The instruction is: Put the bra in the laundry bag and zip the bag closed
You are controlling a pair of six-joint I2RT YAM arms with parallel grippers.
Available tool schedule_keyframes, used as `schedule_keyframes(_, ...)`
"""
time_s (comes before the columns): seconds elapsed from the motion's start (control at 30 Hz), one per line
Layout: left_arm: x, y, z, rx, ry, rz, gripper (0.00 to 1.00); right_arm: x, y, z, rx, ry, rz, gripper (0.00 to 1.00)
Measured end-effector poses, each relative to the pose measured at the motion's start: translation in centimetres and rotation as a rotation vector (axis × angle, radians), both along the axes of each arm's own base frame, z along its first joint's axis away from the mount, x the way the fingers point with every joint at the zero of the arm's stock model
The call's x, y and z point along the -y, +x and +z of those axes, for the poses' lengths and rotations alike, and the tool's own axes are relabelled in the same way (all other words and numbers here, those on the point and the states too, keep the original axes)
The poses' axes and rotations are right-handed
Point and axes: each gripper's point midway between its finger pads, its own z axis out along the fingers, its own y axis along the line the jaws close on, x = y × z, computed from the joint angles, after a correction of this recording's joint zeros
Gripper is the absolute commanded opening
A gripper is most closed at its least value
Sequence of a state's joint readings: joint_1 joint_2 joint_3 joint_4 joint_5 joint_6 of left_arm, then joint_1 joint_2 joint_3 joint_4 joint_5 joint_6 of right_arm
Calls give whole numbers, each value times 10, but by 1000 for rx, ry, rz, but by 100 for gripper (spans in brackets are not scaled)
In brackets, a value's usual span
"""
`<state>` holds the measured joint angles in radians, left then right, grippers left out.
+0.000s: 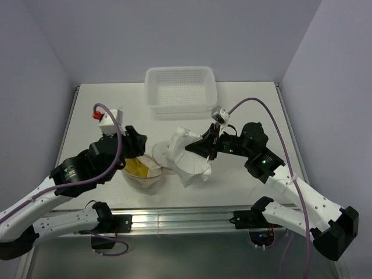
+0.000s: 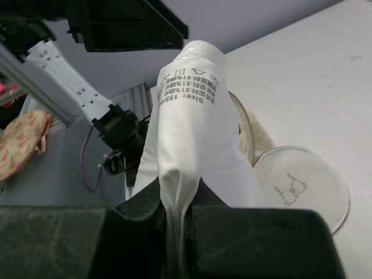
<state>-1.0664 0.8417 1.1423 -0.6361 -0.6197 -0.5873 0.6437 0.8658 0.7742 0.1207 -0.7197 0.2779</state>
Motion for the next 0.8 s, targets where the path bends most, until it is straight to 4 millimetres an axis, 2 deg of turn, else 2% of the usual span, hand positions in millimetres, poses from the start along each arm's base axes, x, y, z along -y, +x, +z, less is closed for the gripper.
schedule_keyframes(0.07, -32, 7, -13, -35, -16, 158, 55, -5, 11, -4, -28, 4, -26, 0)
schedule_keyframes(0.13, -63, 6, -34, -68, -36, 289, 56, -12, 20, -7, -54, 14, -36, 0)
schedule_keyframes(0.23, -92, -4, -62, -109, -79, 391, 55, -26, 25, -6, -86, 23, -20, 0)
schedule_keyframes(0.33, -111, -15, -86, -139, -152, 456, 54, -46, 27, 7, -78, 49, 22, 0)
schedule_keyframes(0.43, -122, -21, -112, -171, -210, 507, 52, -66, 24, 21, -62, 92, 78, 0)
schedule_keyframes(0.57, -125, -25, -146, -217, -220, 551, 53, -97, 24, 38, -68, 143, 156, 0)
schedule_keyframes(0.7, -125, -25, -162, -239, -227, 576, 53, -122, 26, 48, -93, 181, 230, 0)
schedule_keyframes(0.8, -122, -23, -170, -240, -228, 575, 52, -135, 31, 44, -114, 185, 256, 0)
